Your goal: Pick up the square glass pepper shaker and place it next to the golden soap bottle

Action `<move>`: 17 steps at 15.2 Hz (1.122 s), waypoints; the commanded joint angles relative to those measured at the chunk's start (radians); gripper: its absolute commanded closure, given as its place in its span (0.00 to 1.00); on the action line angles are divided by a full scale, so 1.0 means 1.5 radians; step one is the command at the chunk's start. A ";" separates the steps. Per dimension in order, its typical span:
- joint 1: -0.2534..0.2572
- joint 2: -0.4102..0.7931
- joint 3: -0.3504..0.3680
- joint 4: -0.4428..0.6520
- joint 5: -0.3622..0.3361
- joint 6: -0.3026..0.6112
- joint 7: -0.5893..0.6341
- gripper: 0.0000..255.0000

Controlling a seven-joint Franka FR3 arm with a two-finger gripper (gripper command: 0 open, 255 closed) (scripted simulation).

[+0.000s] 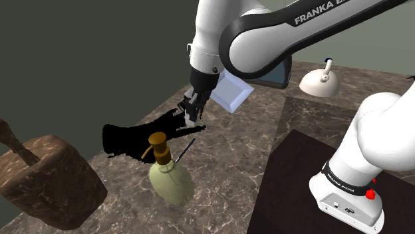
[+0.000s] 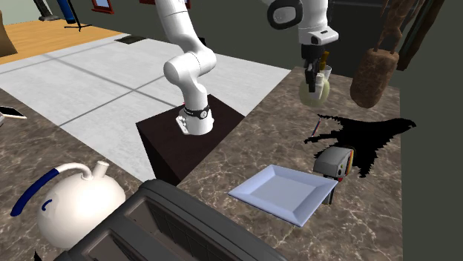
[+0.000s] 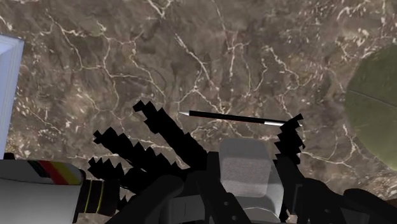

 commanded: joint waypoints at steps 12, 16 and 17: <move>-0.005 0.059 0.019 -0.073 -0.011 0.131 0.010 1.00; -0.009 0.085 0.026 -0.090 -0.020 0.172 0.018 1.00; -0.010 0.091 0.027 -0.094 -0.023 0.183 0.020 1.00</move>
